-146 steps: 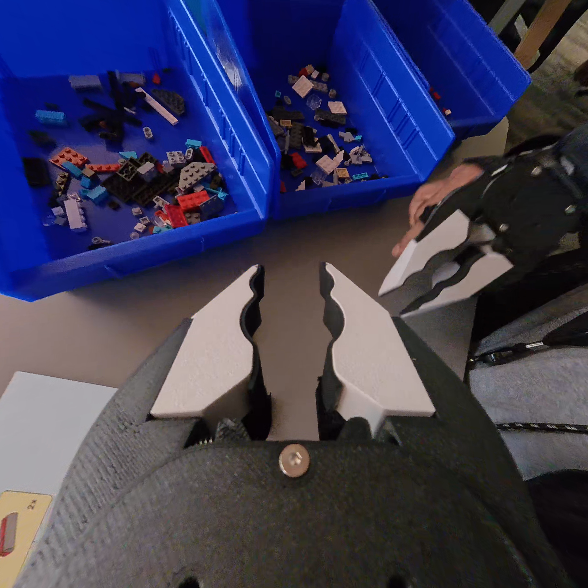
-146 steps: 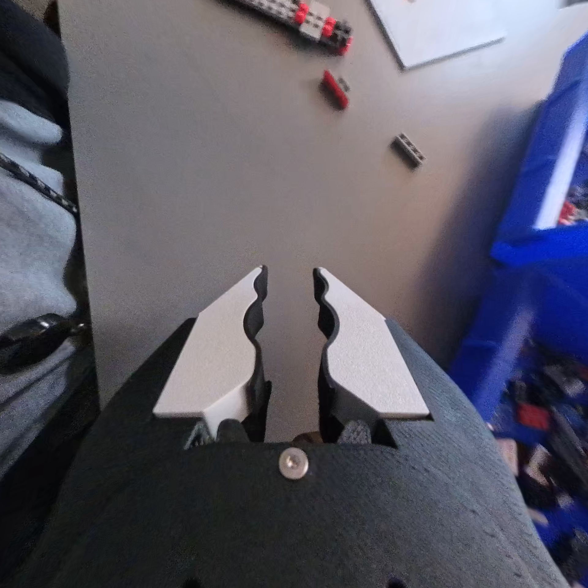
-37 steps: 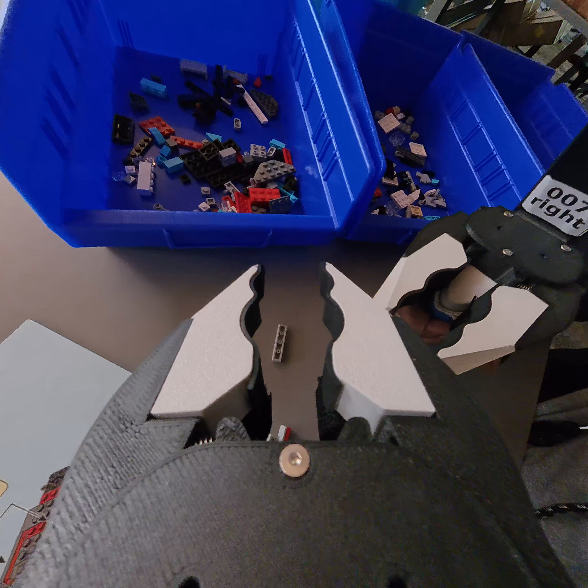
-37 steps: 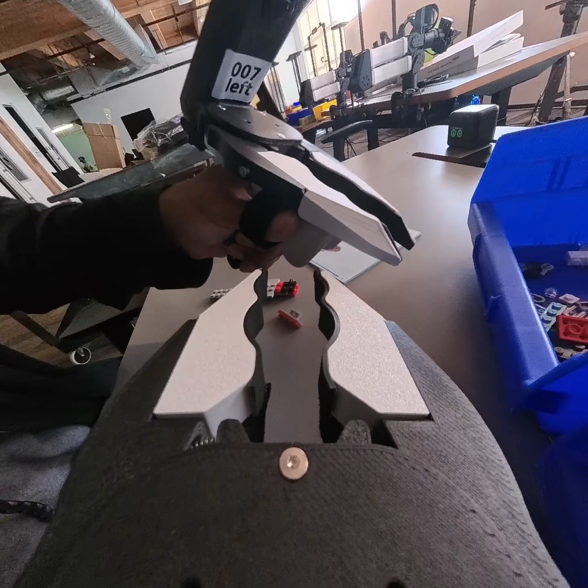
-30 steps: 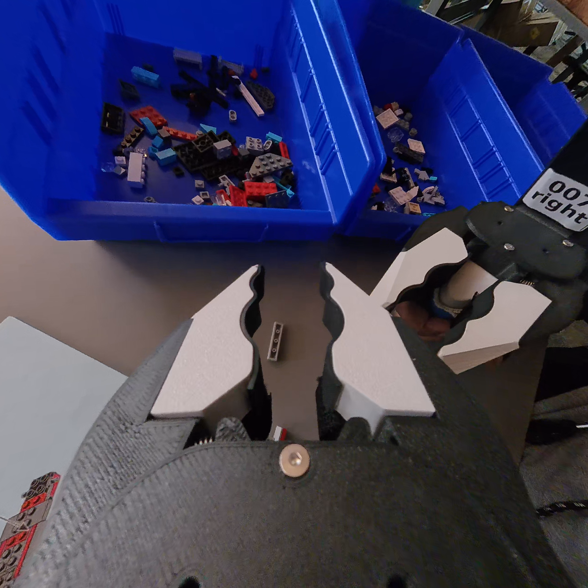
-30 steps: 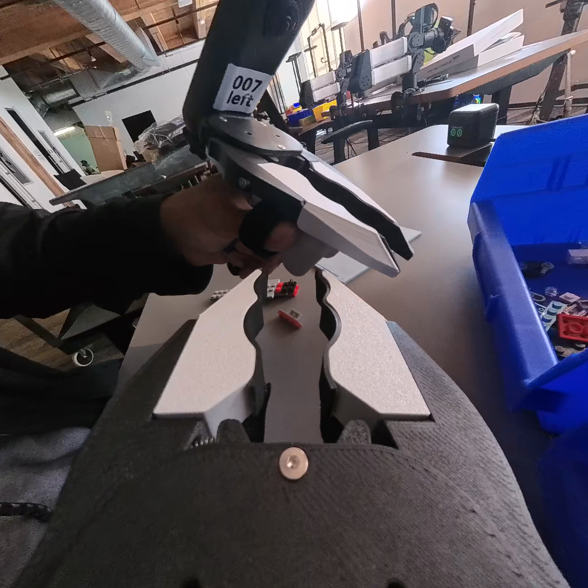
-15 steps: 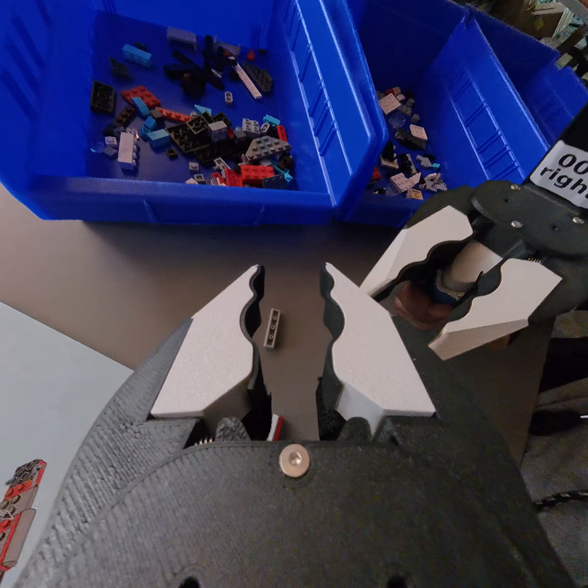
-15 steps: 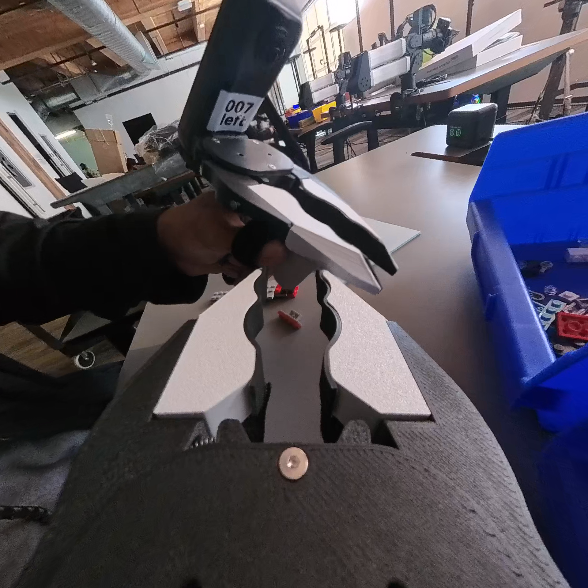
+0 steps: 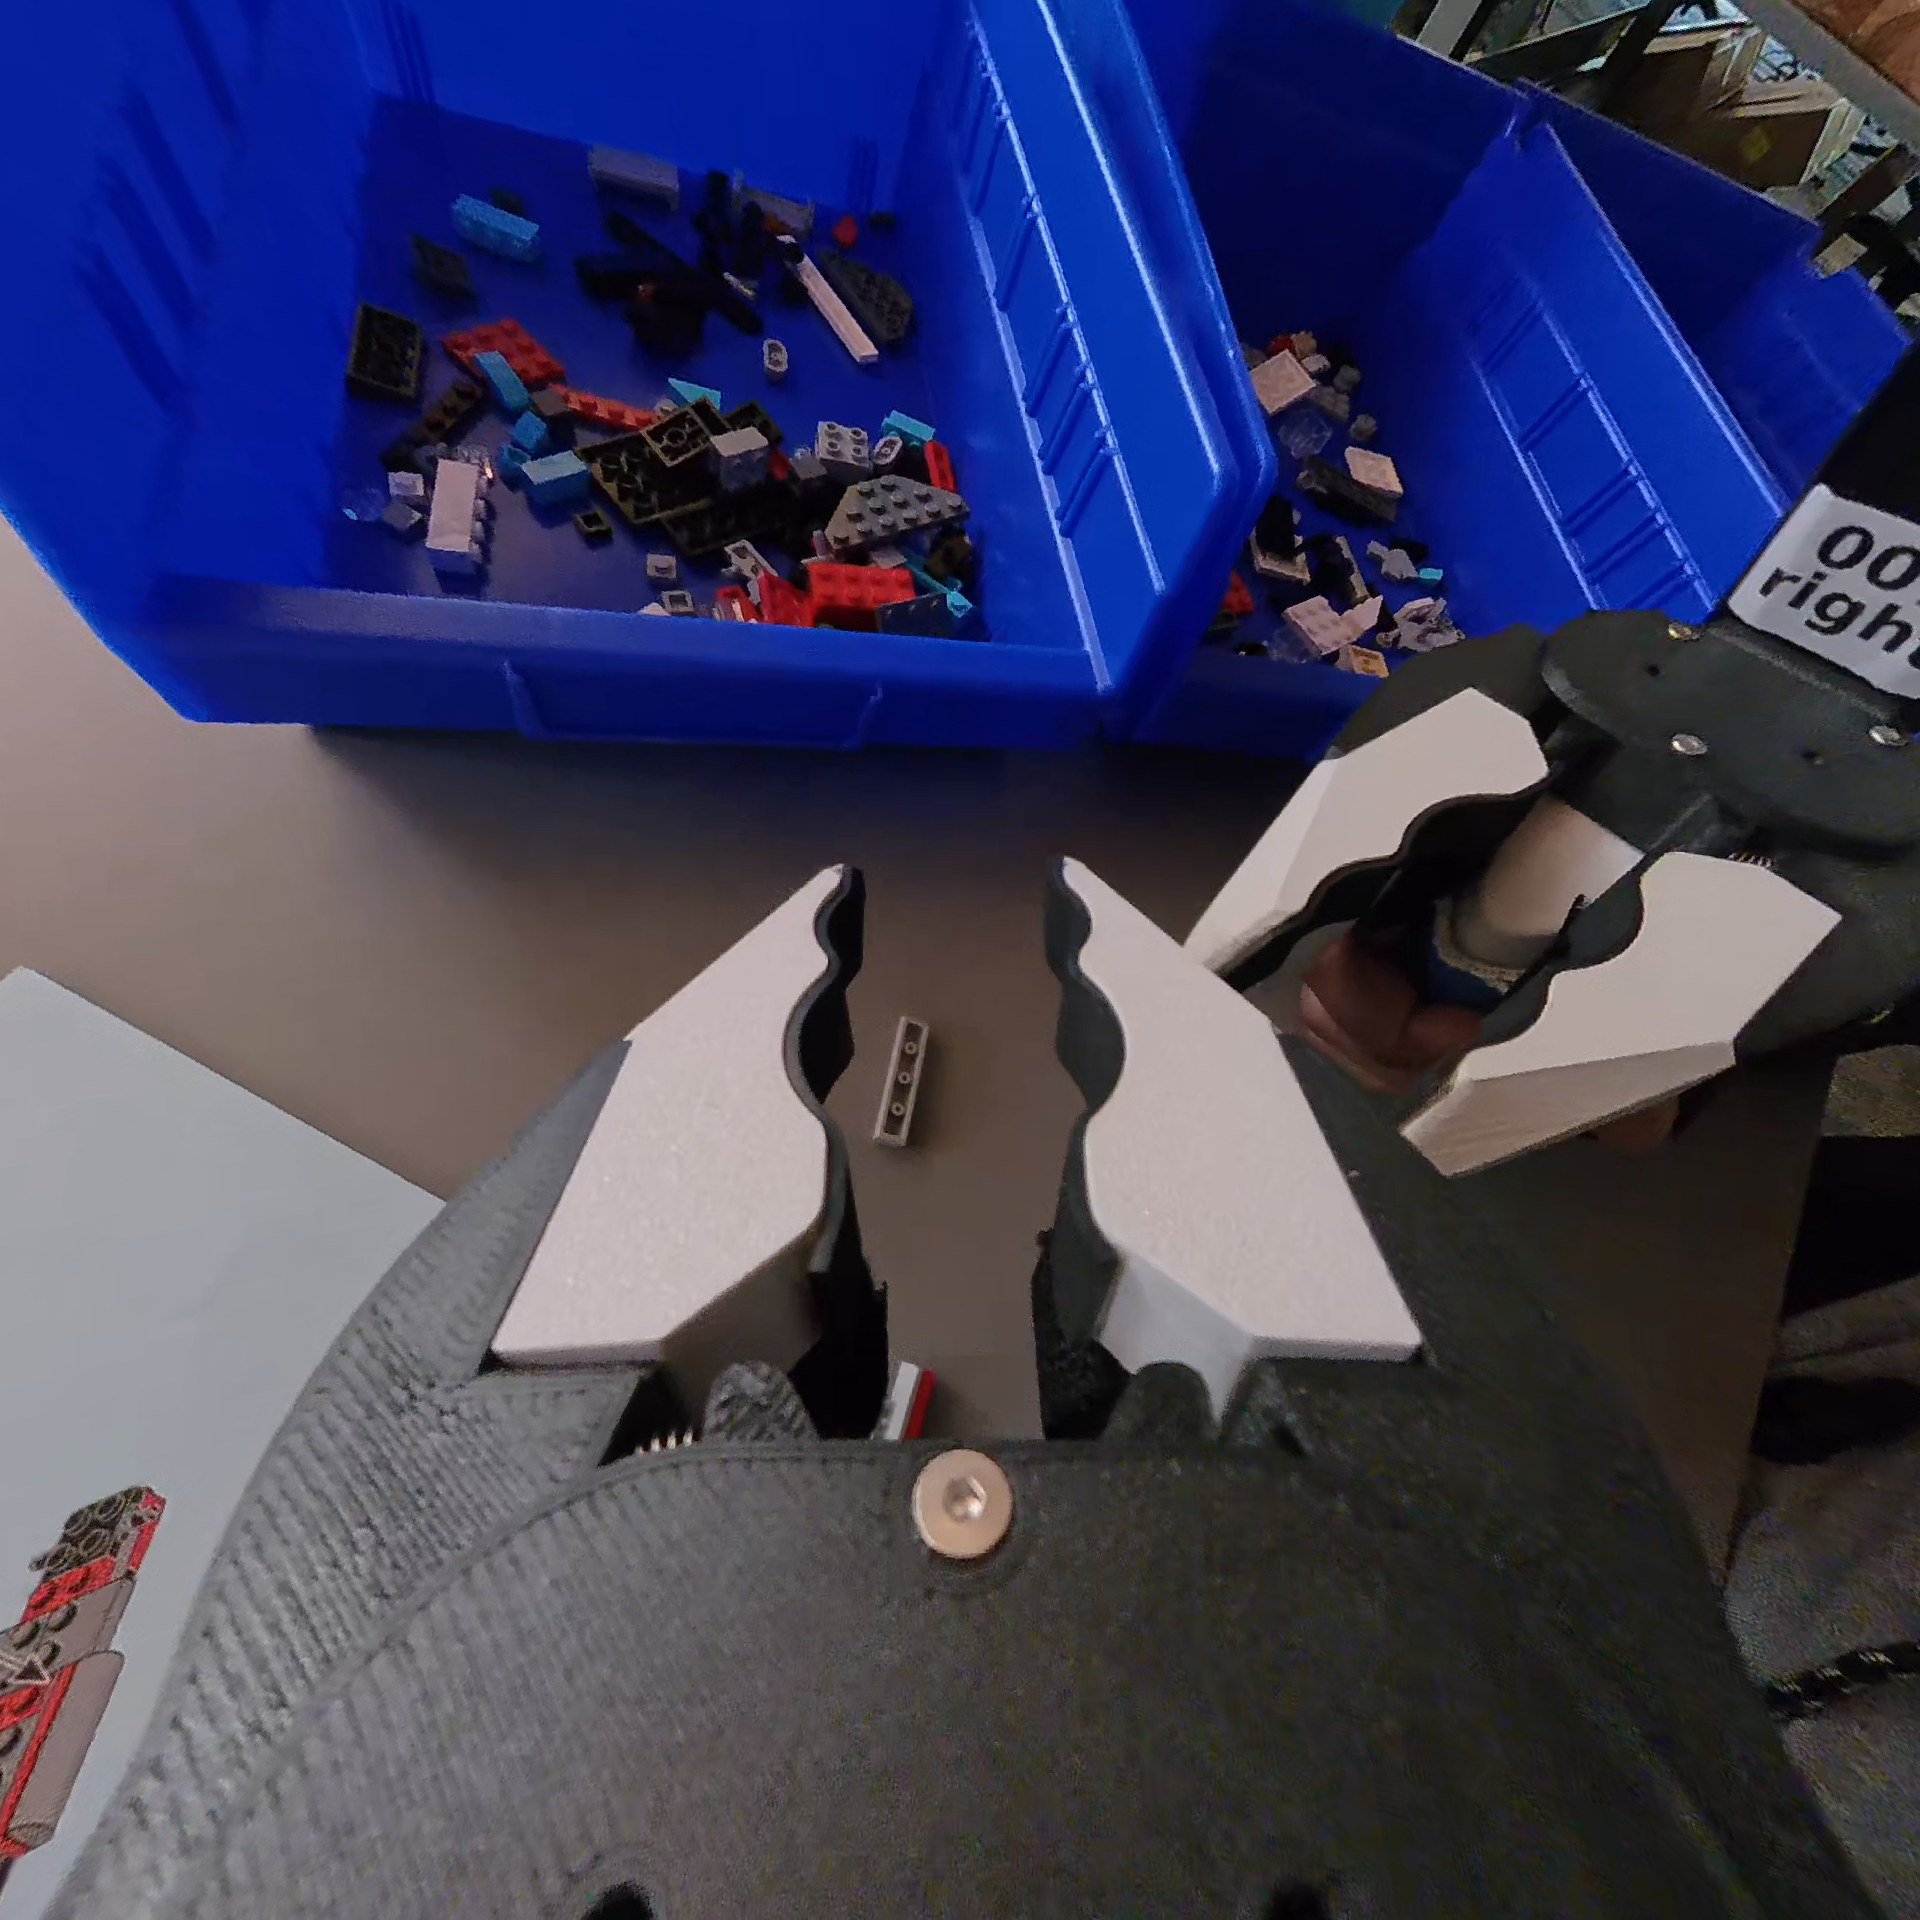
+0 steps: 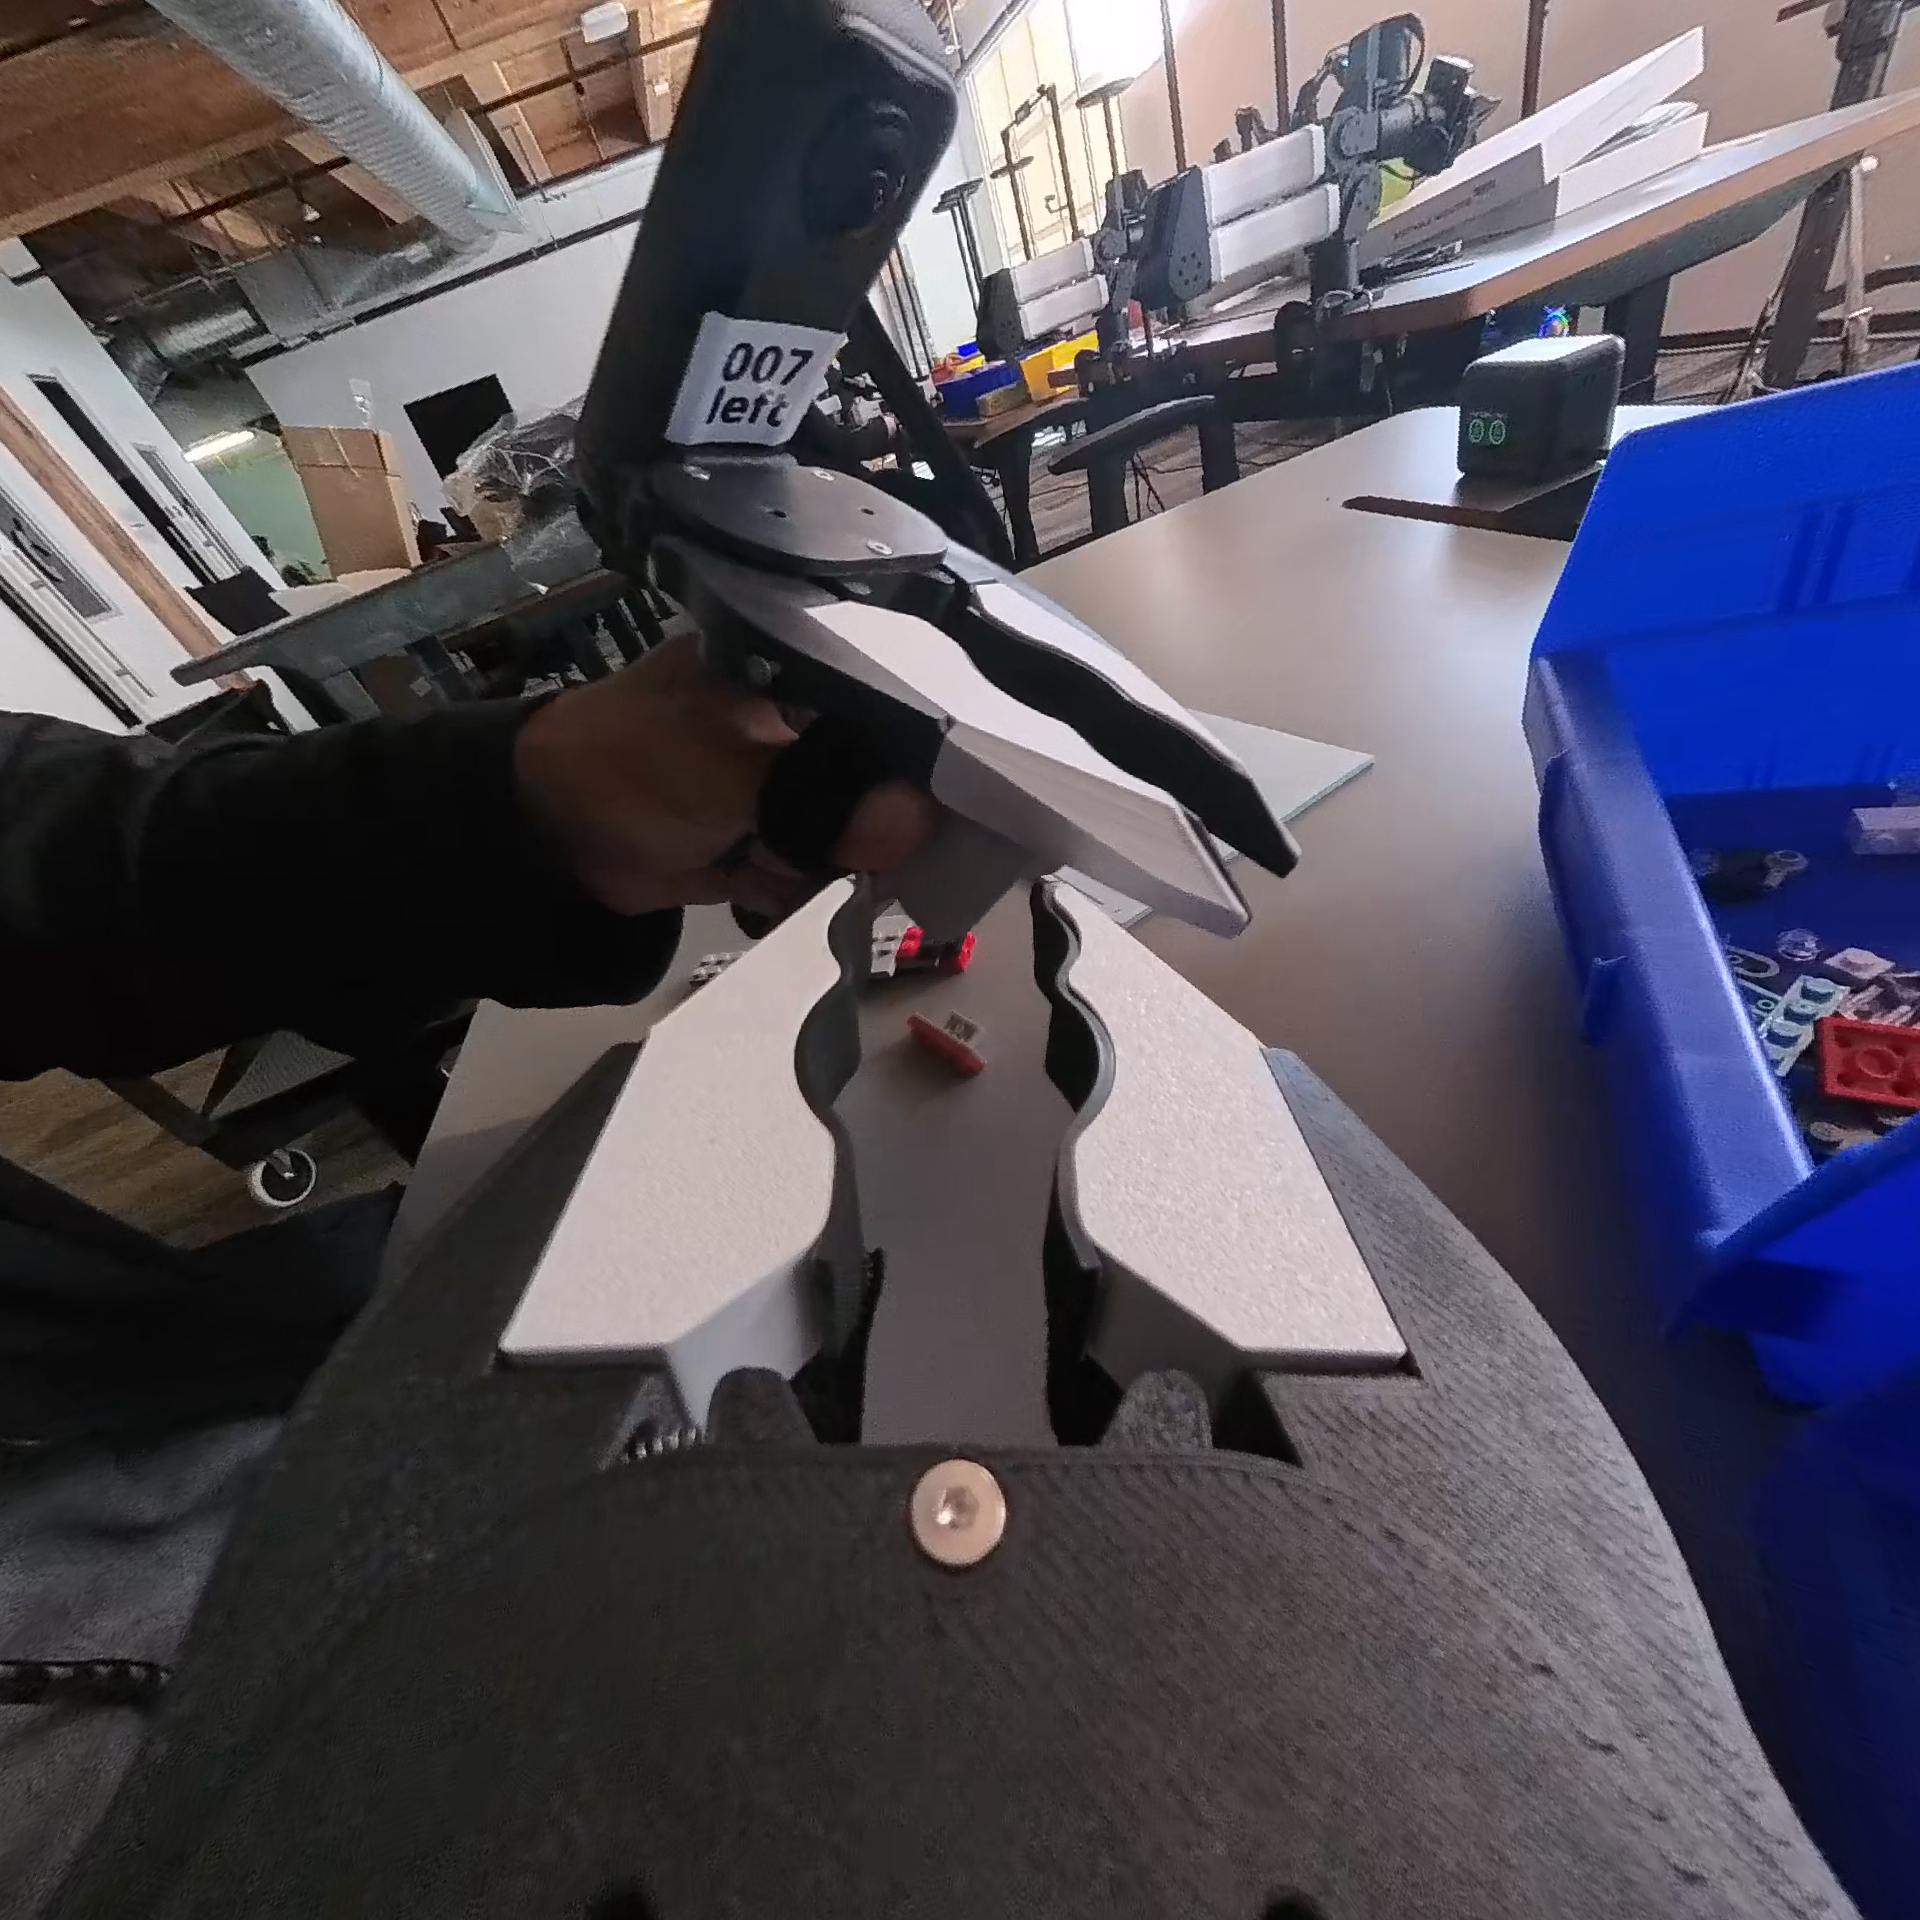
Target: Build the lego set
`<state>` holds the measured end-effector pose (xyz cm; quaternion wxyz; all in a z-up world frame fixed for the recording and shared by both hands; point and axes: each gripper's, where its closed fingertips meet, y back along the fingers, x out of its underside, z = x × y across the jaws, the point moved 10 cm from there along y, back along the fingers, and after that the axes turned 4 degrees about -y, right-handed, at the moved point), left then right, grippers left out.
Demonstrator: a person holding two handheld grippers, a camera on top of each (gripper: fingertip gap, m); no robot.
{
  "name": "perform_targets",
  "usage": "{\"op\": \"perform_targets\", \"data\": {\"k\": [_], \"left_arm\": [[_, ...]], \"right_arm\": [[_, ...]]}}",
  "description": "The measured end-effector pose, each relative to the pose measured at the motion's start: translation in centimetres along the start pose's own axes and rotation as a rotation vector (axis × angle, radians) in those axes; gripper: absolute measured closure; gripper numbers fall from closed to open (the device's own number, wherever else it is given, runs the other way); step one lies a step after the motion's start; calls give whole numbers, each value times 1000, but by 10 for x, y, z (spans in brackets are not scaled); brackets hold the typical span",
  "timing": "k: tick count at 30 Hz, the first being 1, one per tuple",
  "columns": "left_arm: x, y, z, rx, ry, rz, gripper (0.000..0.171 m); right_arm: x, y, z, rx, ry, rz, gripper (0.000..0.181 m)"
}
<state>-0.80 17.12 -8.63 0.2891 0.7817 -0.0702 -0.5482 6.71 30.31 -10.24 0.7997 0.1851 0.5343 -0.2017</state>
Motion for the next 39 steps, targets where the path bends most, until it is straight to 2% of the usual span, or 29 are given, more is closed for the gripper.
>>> {"op": "perform_targets", "data": {"k": [8, 15, 24, 28, 33, 39], "left_arm": [[-7, -2, 5, -41, -47, -34, 138], [-9, 1, 7, -21, -32, -57, 138], [7, 18, 2, -36, -35, 10, 138], [5, 19, 2, -35, -47, 19, 137], [-14, 16, 4, -6, -74, 10, 137], [-66, -7, -1, 120, -146, 25, 135]], "right_arm": [[0, 0, -1, 4, -5, 1, 148], [0, 0, -3, 10, -21, -2, 149], [-1, 1, -4, 8, -35, -13, 149], [-2, 1, -5, 9, -44, -16, 149], [-2, 2, -6, 9, -49, -21, 149], [-2, 3, -4, 11, -34, -29, 149]]}}
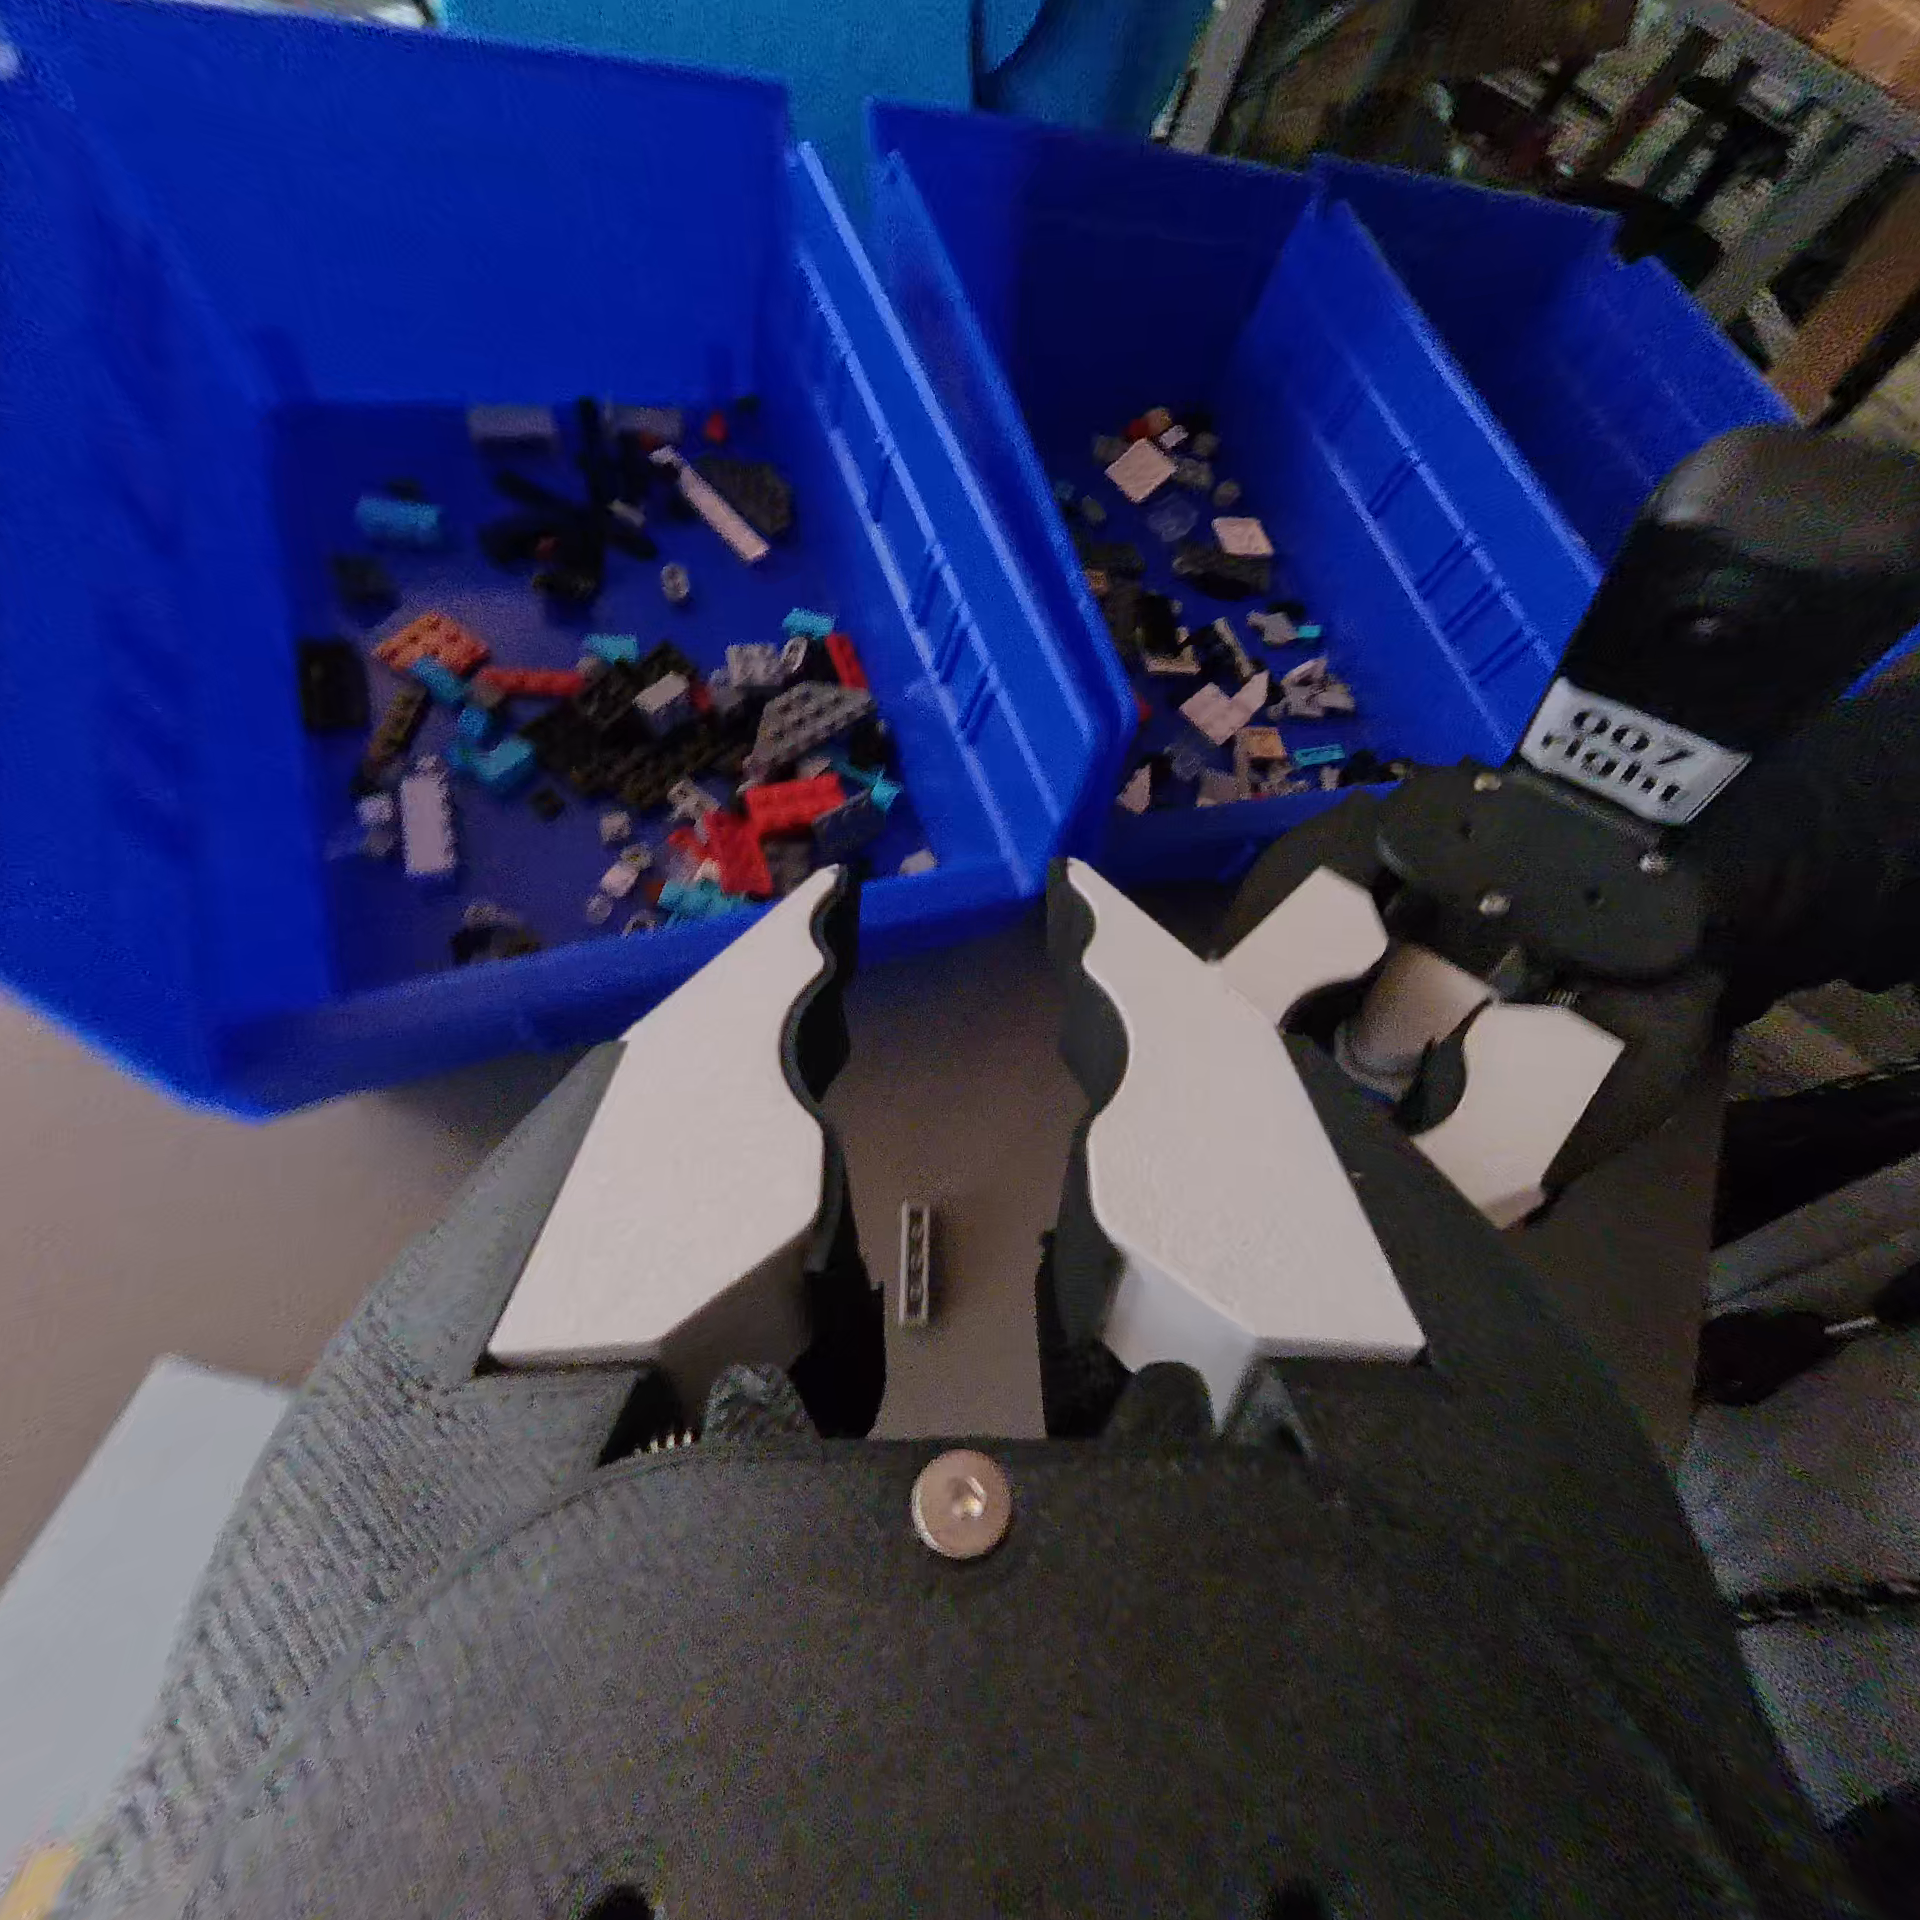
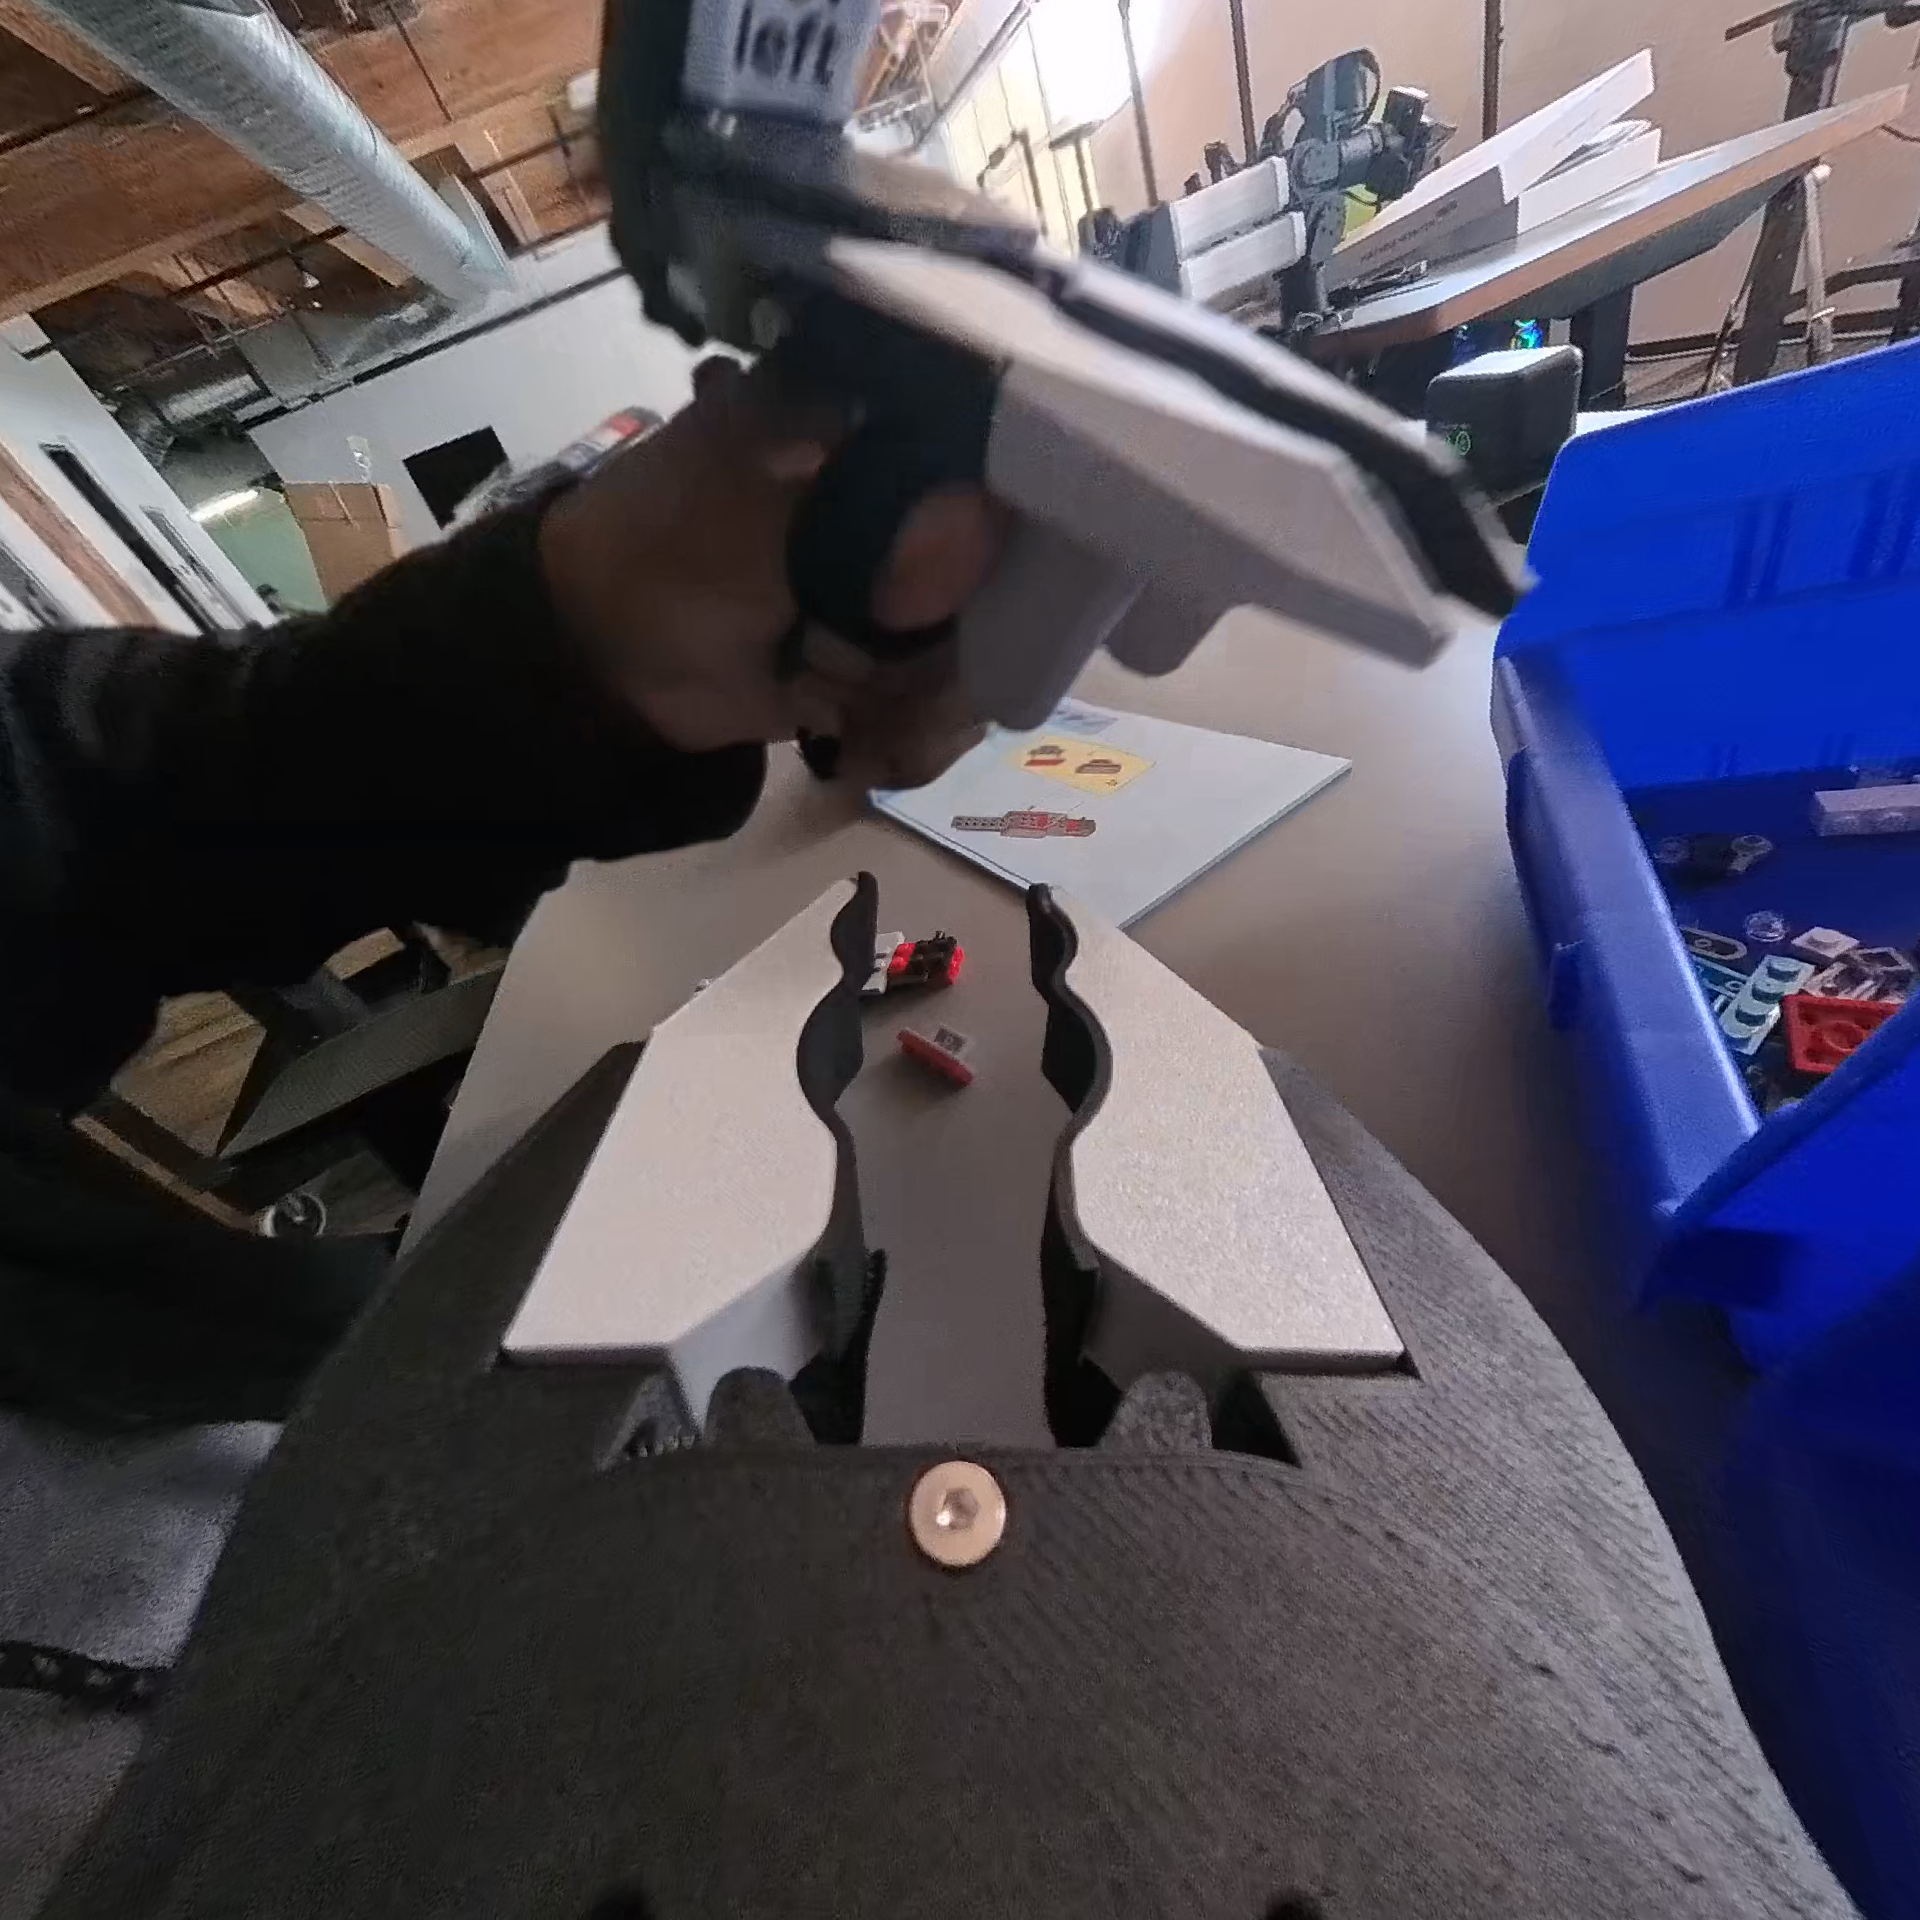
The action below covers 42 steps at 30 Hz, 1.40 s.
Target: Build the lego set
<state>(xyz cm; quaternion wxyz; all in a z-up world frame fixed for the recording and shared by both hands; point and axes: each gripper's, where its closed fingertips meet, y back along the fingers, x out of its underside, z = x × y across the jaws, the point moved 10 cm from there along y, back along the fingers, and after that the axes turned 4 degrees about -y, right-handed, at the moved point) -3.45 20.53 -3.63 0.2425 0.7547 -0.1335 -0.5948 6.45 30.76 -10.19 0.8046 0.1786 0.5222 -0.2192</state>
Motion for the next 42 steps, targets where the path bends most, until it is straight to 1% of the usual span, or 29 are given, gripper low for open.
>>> {"op": "perform_targets", "data": {"k": [4, 6, 8, 11, 16, 21, 23, 24, 26, 28, 31, 33, 35, 37, 42], "left_arm": [[-32, -30, -5, 119, -46, 50, 129], [-43, -47, -8, 177, -50, 96, 125], [-51, -63, -12, 218, -60, 138, 124], [-51, -83, -13, 244, -50, 233, 123], [-44, -99, -17, 248, -51, 287, 114], [-43, -99, -24, 300, -73, 273, 103], [-43, -92, -20, 312, -89, 265, 109], [-45, -85, -15, 300, -82, 242, 109], [-45, -67, 2, 245, -62, 205, 110], [-40, -47, 23, 177, -37, 204, 111], [-24, -24, 47, 92, -28, 268, 112], [-15, -17, 58, 46, -54, 327, 114], [-10, -14, 64, 26, -92, 375, 116], [-12, -15, 68, 20, -139, 400, 118], [-35, -35, 73, 59, -269, 441, 122]], "right_arm": [[0, 1, 3, -1, 29, -13, 150], [0, 2, 7, -2, 60, -22, 151], [1, 3, 11, -3, 98, -24, 152], [3, 4, 18, -7, 158, -27, 154], [4, 4, 22, -11, 181, -25, 154], [3, 5, 17, -15, 133, -30, 154], [3, 5, 17, -19, 128, -31, 154], [3, 5, 17, -20, 127, -29, 154], [3, 5, 18, -23, 126, -23, 154], [4, 5, 18, -24, 122, -20, 154], [4, 6, 17, -26, 99, -13, 154], [4, 6, 16, -27, 80, -13, 154], [3, 6, 13, -26, 59, -11, 154], [3, 5, 11, -26, 39, -8, 154], [3, 4, 7, -25, 2, -2, 154]]}}
